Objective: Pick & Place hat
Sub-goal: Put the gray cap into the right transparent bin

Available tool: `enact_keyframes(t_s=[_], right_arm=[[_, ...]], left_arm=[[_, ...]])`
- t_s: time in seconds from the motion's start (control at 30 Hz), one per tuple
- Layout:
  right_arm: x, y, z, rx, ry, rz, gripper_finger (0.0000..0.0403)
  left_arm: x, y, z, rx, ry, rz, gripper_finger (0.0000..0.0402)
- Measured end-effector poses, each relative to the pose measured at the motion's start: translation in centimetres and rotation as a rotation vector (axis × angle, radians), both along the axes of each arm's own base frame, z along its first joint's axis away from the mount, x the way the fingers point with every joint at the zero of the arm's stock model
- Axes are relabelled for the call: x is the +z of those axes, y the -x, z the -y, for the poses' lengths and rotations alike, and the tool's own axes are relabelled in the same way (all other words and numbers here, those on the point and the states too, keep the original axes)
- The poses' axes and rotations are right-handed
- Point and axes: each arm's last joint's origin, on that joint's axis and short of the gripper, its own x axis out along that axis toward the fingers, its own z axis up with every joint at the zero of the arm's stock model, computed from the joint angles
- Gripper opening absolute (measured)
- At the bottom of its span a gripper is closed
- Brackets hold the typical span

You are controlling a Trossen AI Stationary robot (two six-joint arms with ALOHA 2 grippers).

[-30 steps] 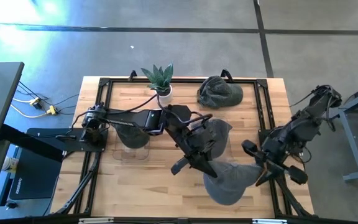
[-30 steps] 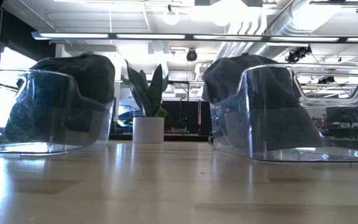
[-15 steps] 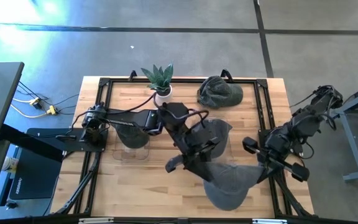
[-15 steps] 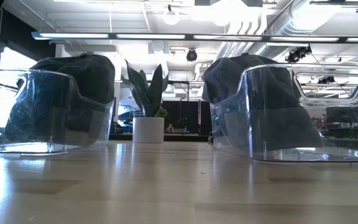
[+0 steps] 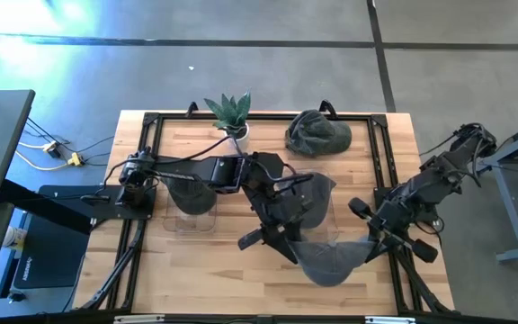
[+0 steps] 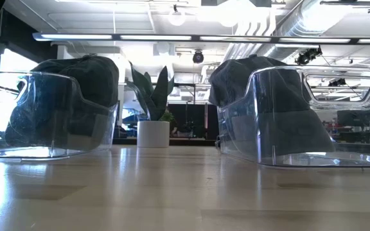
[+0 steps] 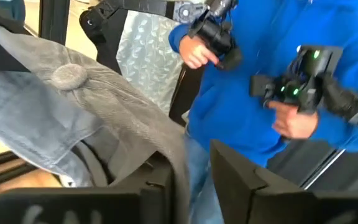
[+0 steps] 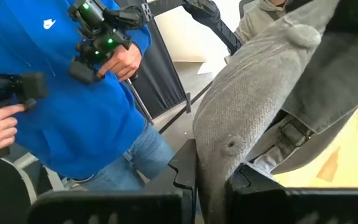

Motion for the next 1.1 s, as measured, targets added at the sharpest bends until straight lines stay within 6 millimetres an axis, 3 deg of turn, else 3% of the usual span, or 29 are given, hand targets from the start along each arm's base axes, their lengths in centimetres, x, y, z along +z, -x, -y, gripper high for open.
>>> enact_keyframes(t_s=[0.23,0.47,0.83,1.1], right_arm=[[-0.5,0.0,0.1,0.004,0.068,0.007,0.0004],[-1.8,-0.1,0.9,-0.094,0.26,-0.008,0.0014],[-4.2,-0.6,4.1,-0.373,0.679,-0.087,0.0008],[-9.3,-2.2,5.2,-0.33,0.669,-0.239,0.0008]], left_arm=[[-0.2,0.0,-0.1,0.014,-0.055,0.055,0.0006],[-1.9,-0.1,-1.3,0.16,-0.248,0.019,0.0003],[-4.0,0.1,-2.5,0.413,-0.573,-0.08,0.0005],[-5.6,0.0,-2.7,0.446,-0.625,-0.218,0.0005]])
